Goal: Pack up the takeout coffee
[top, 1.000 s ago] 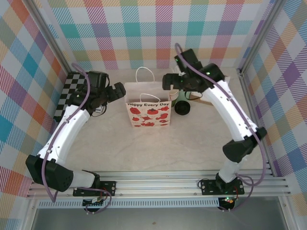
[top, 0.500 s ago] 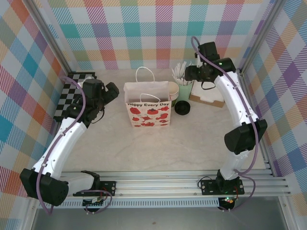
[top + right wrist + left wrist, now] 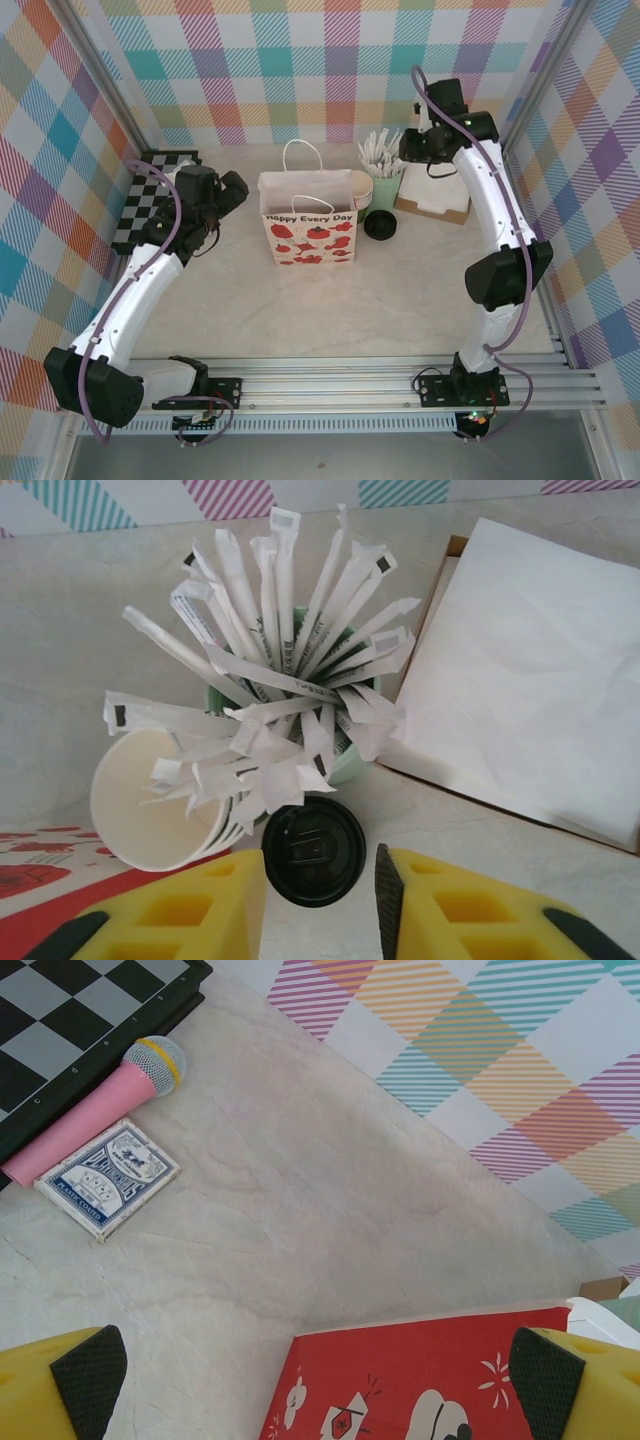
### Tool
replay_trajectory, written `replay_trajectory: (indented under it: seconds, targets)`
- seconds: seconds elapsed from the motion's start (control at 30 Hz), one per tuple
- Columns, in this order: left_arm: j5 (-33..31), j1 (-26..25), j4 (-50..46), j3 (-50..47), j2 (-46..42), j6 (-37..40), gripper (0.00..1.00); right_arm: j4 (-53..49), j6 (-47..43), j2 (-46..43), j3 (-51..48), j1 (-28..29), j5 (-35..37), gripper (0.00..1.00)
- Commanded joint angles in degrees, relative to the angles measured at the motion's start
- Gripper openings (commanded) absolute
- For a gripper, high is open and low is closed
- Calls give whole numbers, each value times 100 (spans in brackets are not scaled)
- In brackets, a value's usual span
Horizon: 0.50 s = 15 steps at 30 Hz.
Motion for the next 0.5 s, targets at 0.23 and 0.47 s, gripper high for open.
replay_trajectory:
  seconds: [0.23,0.47]
  targets:
    - [-204,52,40,-31,-20,-30,100,-19,404,435,250,-212,-772,29]
    - [-208,52,19,-2,-9,-43,100,-11,291,614,259,-221,-747,30]
